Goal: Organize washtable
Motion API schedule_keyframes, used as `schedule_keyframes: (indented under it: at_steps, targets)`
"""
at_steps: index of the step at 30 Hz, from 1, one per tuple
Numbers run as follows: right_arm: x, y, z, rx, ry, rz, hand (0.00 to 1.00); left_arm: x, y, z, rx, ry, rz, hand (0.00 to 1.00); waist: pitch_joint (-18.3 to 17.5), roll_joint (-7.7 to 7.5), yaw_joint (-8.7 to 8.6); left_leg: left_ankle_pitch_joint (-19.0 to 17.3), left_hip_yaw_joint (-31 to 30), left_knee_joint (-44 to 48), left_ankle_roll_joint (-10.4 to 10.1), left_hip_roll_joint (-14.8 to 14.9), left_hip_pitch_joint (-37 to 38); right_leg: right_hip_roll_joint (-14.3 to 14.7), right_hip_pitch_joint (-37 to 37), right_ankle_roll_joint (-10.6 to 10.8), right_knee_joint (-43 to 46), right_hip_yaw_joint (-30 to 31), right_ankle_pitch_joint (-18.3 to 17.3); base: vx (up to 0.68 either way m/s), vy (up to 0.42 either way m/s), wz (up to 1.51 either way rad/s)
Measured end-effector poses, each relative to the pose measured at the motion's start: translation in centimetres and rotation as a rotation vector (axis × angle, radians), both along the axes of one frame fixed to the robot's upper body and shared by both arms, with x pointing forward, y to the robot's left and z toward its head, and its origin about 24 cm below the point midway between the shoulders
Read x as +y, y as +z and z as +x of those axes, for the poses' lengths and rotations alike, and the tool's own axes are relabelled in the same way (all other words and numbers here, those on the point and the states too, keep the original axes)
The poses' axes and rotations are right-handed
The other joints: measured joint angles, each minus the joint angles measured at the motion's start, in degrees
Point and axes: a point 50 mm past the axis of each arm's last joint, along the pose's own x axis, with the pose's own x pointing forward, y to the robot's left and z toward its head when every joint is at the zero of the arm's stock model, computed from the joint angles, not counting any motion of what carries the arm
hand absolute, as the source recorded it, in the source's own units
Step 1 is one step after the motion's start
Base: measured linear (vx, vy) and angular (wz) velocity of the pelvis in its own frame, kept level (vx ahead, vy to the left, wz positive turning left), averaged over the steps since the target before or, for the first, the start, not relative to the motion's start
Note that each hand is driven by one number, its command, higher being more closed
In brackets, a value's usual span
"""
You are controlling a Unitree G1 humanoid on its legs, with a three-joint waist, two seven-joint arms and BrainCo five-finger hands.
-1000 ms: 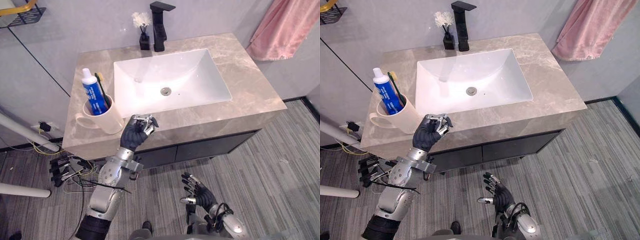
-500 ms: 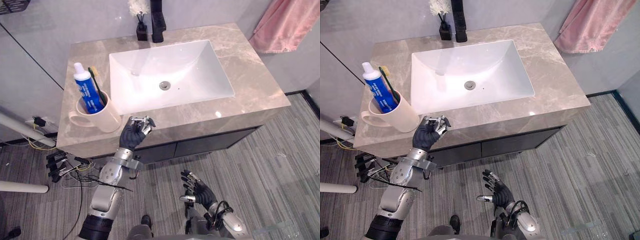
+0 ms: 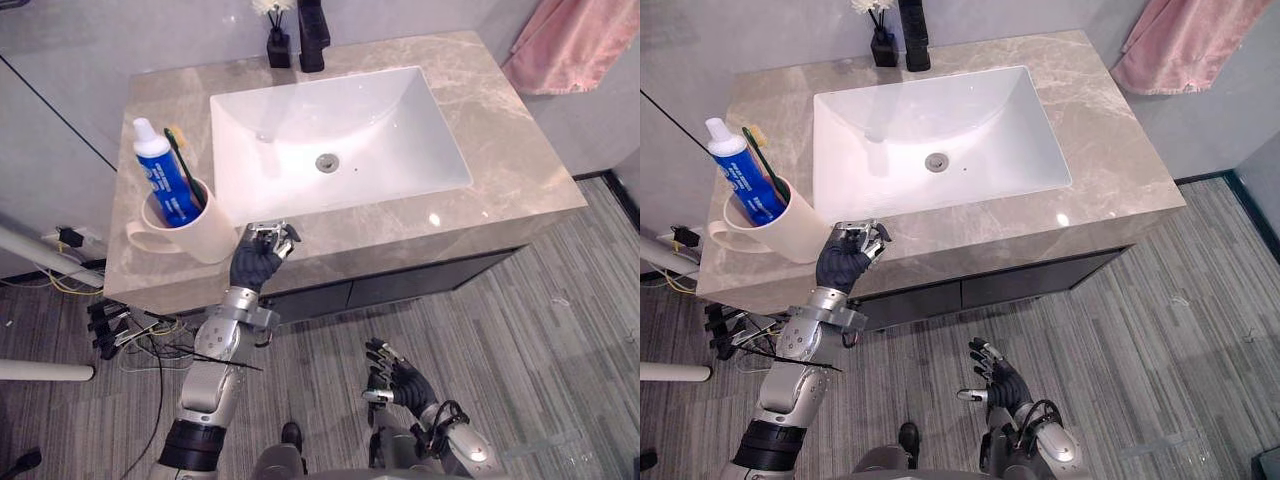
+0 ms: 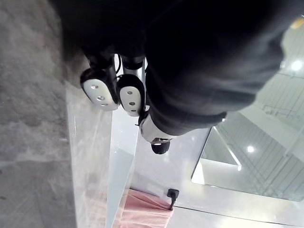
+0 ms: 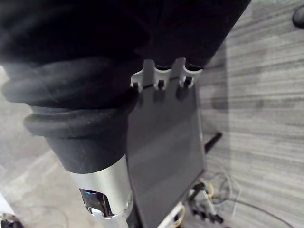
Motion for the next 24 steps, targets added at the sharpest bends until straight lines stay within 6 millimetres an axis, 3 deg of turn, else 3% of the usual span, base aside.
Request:
schedule_keyframes:
  at_steps: [24]
  targets:
    - [0.2, -0.1, -0.2, 0.009, -0.008, 0.012, 0.00, 2.9, -0.3, 0.9, 0.013, 0.150, -0.059, 1.00, 0.0, -0.01, 0.05, 0.0, 0.3, 0.0, 0.0, 0.0, 0.5, 0.0, 0.4, 0.2, -0.2, 0.3, 0.2, 0.00, 0.007, 0.00]
